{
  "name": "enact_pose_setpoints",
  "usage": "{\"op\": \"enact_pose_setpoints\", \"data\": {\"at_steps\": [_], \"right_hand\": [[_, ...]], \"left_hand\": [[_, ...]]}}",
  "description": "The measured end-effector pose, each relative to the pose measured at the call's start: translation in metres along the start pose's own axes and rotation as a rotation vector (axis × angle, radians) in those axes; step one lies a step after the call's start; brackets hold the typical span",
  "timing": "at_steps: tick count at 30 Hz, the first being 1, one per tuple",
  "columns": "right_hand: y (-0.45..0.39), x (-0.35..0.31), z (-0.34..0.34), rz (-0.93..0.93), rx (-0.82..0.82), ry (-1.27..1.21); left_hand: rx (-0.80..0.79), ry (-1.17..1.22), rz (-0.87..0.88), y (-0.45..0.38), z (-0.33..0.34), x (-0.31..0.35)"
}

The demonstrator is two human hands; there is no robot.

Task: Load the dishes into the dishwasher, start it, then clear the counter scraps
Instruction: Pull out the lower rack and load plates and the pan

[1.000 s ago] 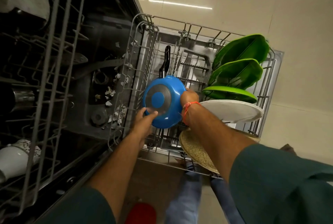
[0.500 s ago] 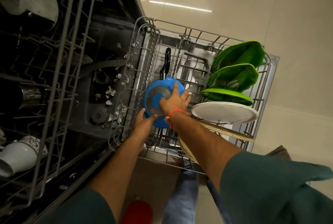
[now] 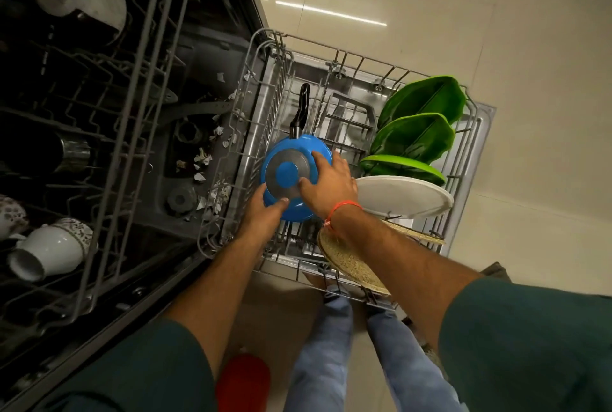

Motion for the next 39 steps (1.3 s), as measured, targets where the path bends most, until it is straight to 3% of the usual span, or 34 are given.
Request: {"op": "enact_pose_setpoints", "data": {"at_steps": [14, 22, 30, 35, 39], "right_hand": [[0.092, 0.062, -0.077, -0.042, 0.065, 0.13], [0.115, 0.122, -0.116, -0.023, 0.089, -0.054], [0.153, 0.178, -0.173, -0.047, -0.003, -0.253], [0.163, 0.186, -0.193, -0.082, -0.073, -0.216], [0.16, 0.176, -0.193, -0.14, -0.124, -0.119]], "left_hand": [[0.019, 0.078, -0.015, 0.065, 0.017, -0.026], [0.124, 0.167, -0.049, 0.102, 0.039, -0.058], [0.185, 0.324, -0.141, 0.177, 0.146, -0.078], [0.108, 0.451, -0.148, 0.216, 0.222, -0.067], [0.129, 0.534, -0.118, 0.218, 0.232, -0.061]]}}
Point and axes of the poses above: each hand's wrist, its own y-axis away from the middle knuckle, its own z-axis out of the palm, x = y × z, the point moved 5 cm from there along -y, towards the middle knuckle, and after that the axes turned 11 degrees about -z, right-handed, at the moved point
